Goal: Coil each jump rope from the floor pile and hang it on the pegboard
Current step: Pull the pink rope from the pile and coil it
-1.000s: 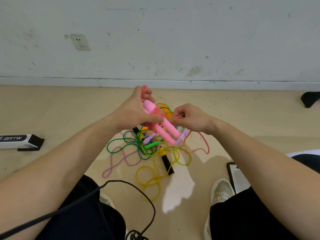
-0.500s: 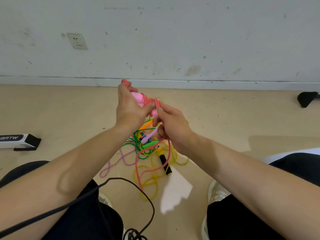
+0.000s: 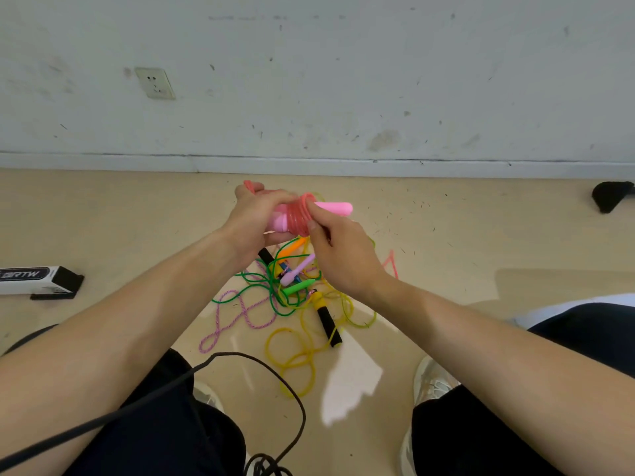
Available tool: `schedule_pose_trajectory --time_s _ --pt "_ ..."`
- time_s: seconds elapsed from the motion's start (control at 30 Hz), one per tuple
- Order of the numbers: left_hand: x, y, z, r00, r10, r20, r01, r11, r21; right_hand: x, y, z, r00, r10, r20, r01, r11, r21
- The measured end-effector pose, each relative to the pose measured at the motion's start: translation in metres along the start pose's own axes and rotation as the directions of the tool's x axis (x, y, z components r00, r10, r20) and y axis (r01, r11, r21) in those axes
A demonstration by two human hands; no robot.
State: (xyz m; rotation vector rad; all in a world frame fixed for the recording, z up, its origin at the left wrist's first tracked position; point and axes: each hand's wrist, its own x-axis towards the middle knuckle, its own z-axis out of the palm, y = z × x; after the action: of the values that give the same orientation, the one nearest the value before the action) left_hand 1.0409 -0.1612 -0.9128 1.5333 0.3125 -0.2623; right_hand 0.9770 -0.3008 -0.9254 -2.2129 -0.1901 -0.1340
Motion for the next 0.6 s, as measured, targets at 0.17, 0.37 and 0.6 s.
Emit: schedule_pose_trajectory --time_s 0.17,0.37,0.6 --pt "-0.006 -0.009 0.006 0.995 0.033 -0.096 -0.028 0.999 0.047 0.001 0.0 0.005 0.997 -0.007 0.071 0.028 0.951 -0.307" --pt "0.002 -0.007 0.005 0.995 -0.015 -0.098 0.015 1.0 -0.005 0.002 0.007 0.021 0.994 -0.111 0.017 0.112 0.964 -0.243" --pt "0.017 0.003 -0.007 0.986 -0.011 -0.166 0.0 0.998 -0.066 -0.009 0.008 0.041 0.995 -0.055 -0.08 0.065 0.99 0.127"
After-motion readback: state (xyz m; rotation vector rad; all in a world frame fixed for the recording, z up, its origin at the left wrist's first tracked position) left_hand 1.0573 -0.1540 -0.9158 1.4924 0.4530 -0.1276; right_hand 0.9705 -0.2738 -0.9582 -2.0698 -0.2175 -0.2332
